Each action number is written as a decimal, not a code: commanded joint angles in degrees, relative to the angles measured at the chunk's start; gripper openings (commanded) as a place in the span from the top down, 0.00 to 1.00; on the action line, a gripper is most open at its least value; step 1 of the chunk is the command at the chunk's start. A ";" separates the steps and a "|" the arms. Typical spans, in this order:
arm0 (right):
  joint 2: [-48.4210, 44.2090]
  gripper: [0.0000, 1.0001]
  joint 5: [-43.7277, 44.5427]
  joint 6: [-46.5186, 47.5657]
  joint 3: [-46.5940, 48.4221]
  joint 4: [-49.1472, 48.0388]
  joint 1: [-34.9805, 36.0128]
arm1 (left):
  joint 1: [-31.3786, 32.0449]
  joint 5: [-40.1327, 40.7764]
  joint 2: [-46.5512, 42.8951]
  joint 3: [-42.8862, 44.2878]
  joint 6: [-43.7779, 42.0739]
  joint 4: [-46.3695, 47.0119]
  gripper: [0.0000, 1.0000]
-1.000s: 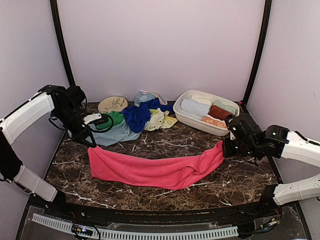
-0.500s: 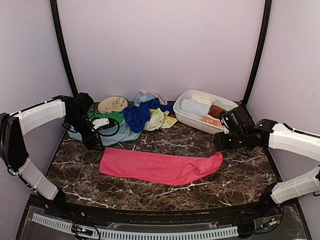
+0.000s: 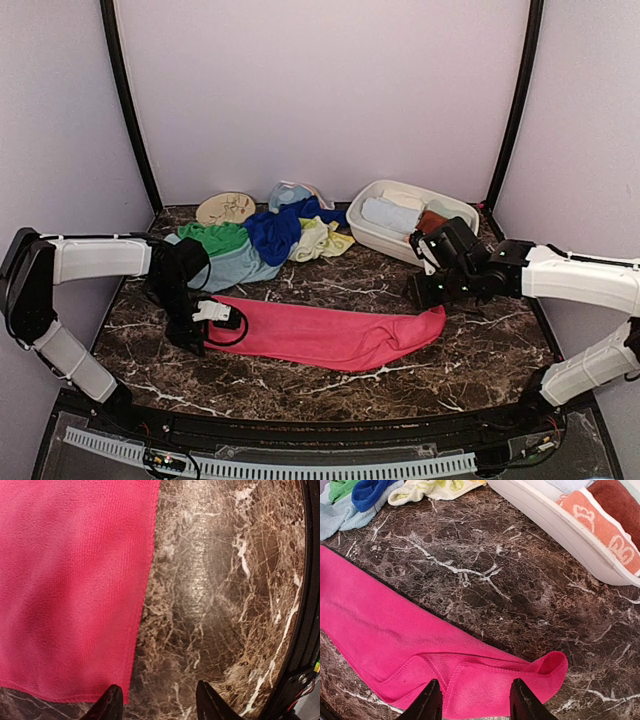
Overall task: Roll the towels
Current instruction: Flatten out the towel at the center of the board.
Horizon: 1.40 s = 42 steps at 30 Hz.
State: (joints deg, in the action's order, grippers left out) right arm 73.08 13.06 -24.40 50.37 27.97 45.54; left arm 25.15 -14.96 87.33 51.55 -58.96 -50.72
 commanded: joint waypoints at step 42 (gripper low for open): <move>7.06 0.48 -6.99 7.69 -0.73 -2.09 5.93 | -1.75 2.06 -3.56 14.12 2.39 -1.96 1.00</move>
State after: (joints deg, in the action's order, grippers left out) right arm 76.77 4.54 -19.51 50.19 25.78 49.41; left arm 24.77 -8.47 86.26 61.89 -60.58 -47.00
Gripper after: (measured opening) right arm 0.518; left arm 0.012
